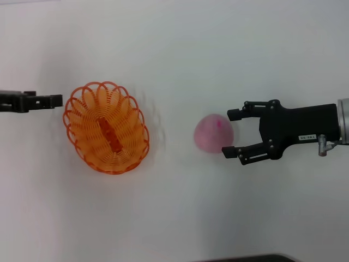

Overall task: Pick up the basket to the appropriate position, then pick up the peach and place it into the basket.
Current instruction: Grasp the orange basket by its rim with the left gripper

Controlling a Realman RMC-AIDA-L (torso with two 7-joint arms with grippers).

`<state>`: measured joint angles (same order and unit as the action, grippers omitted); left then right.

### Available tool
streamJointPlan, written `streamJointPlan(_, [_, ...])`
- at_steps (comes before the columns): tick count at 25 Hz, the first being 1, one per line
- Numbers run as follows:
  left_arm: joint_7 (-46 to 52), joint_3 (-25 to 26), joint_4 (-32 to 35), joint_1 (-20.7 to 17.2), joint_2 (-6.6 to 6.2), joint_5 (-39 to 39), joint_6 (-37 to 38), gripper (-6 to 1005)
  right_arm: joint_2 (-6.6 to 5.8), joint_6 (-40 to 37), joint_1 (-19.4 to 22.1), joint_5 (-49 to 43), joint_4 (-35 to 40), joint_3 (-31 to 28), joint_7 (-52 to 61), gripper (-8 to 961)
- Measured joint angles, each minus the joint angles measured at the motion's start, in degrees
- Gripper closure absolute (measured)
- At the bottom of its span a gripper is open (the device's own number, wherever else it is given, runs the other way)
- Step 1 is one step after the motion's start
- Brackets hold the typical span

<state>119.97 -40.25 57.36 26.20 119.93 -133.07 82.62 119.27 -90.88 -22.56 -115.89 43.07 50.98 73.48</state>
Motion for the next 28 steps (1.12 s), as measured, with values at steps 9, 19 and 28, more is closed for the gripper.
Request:
streamJointPlan(9, [-3.26,-13.04,6.28,1.28,0.83,-3.9,-4.76,139,0.0,0.06,-0.21,-0.55,0.01,-0.06,0.0,25])
streamJointPlan(19, [-12.04,-19.68,6.49,3.8,1.18,-5.55,-5.67,140,-0.18,0.02,-0.3,-0.93,0.09,-0.08,-0.01,24])
streamJointPlan(28, [-12.56,-24.25,5.23,6.18,2.55,-12.69,-9.62,140,-0.23,-0.01,-0.31,-0.93,0.09,-0.1,-0.01,25])
